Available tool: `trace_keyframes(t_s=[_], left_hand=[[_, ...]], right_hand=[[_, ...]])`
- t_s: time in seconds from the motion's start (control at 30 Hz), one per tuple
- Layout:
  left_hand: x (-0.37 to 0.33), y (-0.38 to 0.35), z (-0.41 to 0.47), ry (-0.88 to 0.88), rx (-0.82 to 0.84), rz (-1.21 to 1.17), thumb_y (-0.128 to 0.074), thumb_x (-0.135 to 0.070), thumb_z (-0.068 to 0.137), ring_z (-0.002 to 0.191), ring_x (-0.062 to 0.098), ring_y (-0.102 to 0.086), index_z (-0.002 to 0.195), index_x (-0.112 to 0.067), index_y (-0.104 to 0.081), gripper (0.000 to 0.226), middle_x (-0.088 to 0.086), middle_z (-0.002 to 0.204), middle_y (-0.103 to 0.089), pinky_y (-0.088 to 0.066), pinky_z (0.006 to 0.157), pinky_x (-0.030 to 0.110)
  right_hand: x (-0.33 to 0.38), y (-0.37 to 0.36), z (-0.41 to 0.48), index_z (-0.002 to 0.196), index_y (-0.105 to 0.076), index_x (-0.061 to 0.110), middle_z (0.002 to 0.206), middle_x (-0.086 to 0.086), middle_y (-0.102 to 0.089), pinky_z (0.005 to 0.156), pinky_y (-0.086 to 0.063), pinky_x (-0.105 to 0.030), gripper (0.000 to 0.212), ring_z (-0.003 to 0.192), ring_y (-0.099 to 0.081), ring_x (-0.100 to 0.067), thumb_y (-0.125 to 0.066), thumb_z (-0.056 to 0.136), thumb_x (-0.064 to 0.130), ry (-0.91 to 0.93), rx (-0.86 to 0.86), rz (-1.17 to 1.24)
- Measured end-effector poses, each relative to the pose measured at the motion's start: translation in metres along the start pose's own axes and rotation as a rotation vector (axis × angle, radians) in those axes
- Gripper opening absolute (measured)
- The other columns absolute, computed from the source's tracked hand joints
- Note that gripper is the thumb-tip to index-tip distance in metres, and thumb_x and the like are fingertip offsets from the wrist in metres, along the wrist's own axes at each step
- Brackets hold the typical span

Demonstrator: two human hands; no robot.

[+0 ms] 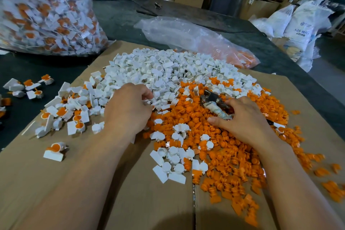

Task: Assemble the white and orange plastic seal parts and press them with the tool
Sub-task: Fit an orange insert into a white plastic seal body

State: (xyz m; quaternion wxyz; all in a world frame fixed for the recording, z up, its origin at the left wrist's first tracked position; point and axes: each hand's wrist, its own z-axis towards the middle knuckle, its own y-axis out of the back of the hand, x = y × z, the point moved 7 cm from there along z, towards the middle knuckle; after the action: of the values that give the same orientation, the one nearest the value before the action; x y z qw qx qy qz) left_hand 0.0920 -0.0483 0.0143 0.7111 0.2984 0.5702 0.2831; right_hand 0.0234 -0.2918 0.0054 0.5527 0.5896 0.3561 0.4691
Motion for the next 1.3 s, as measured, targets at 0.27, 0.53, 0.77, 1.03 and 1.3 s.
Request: trace_keyframes(t_s=[0.27, 0.53, 0.77, 1.03, 1.3], left_hand=[[0.002, -0.002, 0.001, 0.032, -0.024, 0.151, -0.061, -0.011, 0.084, 0.105, 0.027, -0.052, 0.108, -0.019, -0.061, 0.025, 0.006, 0.113, -0.047, -0.043, 0.071, 0.034], [0.007, -0.002, 0.005, 0.04, -0.035, 0.117, -0.059, -0.001, 0.084, 0.099, 0.029, -0.054, 0.107, -0.009, -0.062, 0.024, 0.014, 0.111, -0.055, -0.037, 0.072, 0.029], [0.005, 0.002, 0.002, 0.012, -0.065, 0.093, -0.063, -0.01, 0.086, 0.096, 0.028, -0.056, 0.098, -0.015, -0.059, 0.013, 0.009, 0.105, -0.059, -0.046, 0.073, 0.038], [-0.016, 0.007, -0.009, -0.143, -0.107, -0.235, -0.065, -0.026, 0.085, 0.075, 0.006, -0.051, 0.084, -0.025, -0.061, 0.005, -0.012, 0.082, -0.054, -0.035, 0.063, 0.016], [-0.025, -0.009, -0.014, -0.18, 0.016, -0.294, -0.067, -0.015, 0.084, 0.075, -0.001, -0.051, 0.094, -0.025, -0.061, 0.015, -0.022, 0.079, -0.05, -0.036, 0.064, -0.004]], right_hand=[[0.001, 0.002, -0.001, 0.14, -0.034, 0.018, 0.138, -0.006, -0.036, 0.103, -0.03, -0.037, 0.089, 0.128, -0.031, -0.023, -0.051, 0.07, 0.07, 0.003, 0.007, -0.004], [0.002, 0.005, -0.003, 0.14, -0.034, 0.018, 0.14, -0.006, -0.036, 0.103, -0.031, -0.037, 0.089, 0.129, -0.032, -0.022, -0.052, 0.07, 0.069, 0.007, 0.011, 0.013], [0.003, 0.006, -0.005, 0.14, -0.033, 0.019, 0.142, -0.006, -0.035, 0.104, -0.03, -0.038, 0.088, 0.13, -0.031, -0.022, -0.052, 0.07, 0.069, 0.001, 0.012, 0.025], [0.01, 0.026, -0.011, 0.129, -0.049, 0.021, 0.131, -0.001, -0.043, 0.095, -0.029, -0.028, 0.069, 0.124, -0.034, -0.016, -0.055, 0.073, 0.062, 0.062, -0.169, 0.107], [0.075, 0.034, -0.029, 0.112, -0.063, 0.023, 0.104, 0.011, -0.049, 0.071, -0.03, -0.015, 0.034, 0.096, -0.044, -0.003, -0.058, 0.084, 0.041, 0.427, -0.194, 0.223]])
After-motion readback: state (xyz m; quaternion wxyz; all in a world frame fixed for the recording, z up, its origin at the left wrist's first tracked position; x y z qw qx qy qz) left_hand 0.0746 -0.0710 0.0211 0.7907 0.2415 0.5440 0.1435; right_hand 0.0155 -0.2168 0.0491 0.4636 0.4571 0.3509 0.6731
